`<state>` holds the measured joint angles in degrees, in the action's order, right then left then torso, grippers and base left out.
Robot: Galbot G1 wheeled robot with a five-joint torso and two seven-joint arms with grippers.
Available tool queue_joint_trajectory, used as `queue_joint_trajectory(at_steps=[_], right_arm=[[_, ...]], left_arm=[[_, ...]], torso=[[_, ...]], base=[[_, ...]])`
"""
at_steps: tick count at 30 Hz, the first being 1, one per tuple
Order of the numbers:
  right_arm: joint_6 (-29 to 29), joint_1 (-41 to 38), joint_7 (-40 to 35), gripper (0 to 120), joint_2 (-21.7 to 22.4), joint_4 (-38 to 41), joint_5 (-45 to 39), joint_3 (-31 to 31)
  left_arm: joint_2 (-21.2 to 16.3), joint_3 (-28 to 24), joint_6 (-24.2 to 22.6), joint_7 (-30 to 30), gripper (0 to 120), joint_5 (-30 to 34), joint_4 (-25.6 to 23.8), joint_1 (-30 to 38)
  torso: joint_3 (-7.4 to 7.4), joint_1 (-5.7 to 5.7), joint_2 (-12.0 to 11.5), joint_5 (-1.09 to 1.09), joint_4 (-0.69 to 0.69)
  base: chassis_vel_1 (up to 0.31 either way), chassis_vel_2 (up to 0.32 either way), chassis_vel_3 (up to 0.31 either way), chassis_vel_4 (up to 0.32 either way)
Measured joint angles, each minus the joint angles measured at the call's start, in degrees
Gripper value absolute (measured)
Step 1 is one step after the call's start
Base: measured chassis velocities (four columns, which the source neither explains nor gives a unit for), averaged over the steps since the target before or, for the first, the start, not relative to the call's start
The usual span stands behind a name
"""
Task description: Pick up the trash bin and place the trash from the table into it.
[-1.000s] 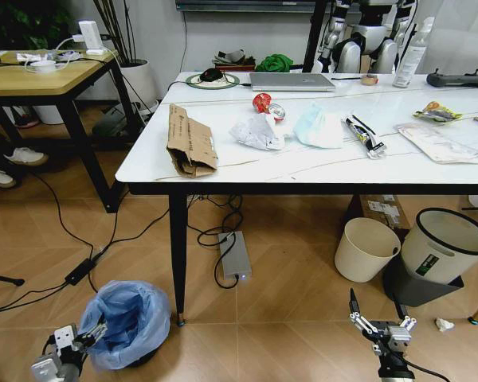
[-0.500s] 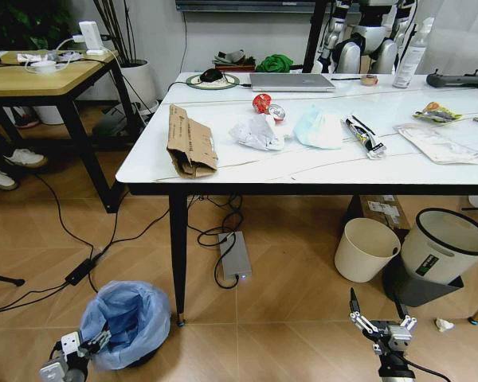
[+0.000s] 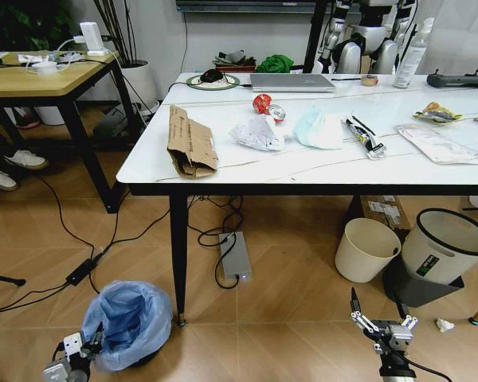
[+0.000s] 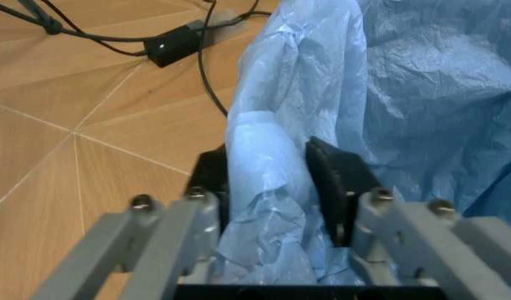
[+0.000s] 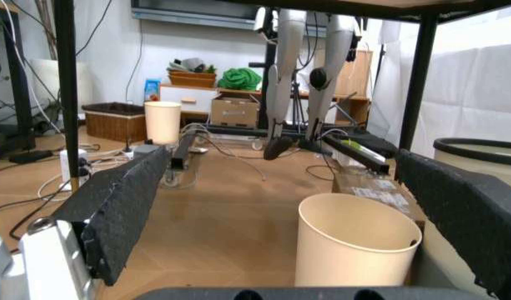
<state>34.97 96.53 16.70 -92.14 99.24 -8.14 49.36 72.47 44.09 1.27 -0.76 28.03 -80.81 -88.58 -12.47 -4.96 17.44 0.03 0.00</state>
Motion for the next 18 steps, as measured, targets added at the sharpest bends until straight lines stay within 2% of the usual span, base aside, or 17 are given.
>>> queue_joint_trajectory(at_steps=[2,3,5,7,14,18], right_arm=[[-0.1,-0.1,0.0,100,0.0,0.0,0.0,0.0],[-0.1,-0.1,0.0,100,0.0,0.0,0.0,0.0],[-0.2,-0.2,0.0,100,0.0,-0.1,0.0,0.0],[-0.2,-0.2,0.0,100,0.0,-0.1,0.0,0.0],[-0.2,-0.2,0.0,100,0.0,-0.1,0.1,0.0],[-0.2,-0.2,0.0,100,0.0,-0.1,0.1,0.1]], left_arm=[[0.0,0.0,0.0,0.0,20,0.1,0.1,0.0],[0.0,0.0,0.0,0.0,20,0.1,0.1,0.0],[0.0,0.0,0.0,0.2,5,0.1,0.1,0.0],[0.0,0.0,0.0,0.3,0,0.2,0.1,-0.1],[-0.4,-0.2,0.8,1.9,0,0.1,-0.7,-1.3],[-1.0,-0.8,1.3,3.3,0,0.2,-4.0,-4.9]], torso=[[-0.01,0.00,0.0,-0.01,0.00],[-0.01,0.00,0.0,-0.01,0.00],[-0.01,-0.01,0.0,-0.04,0.00],[-0.02,-0.01,0.0,-0.03,0.00],[-0.03,-0.02,0.0,-0.08,-0.02],[-0.04,-0.02,0.0,-0.06,-0.03]], base=[[0.000,0.000,0.000,0.000],[0.000,0.000,0.000,0.000],[0.000,0.000,0.000,0.000],[0.000,0.000,0.000,0.000],[0.000,0.000,0.000,0.000],[0.000,0.000,0.000,0.000]])
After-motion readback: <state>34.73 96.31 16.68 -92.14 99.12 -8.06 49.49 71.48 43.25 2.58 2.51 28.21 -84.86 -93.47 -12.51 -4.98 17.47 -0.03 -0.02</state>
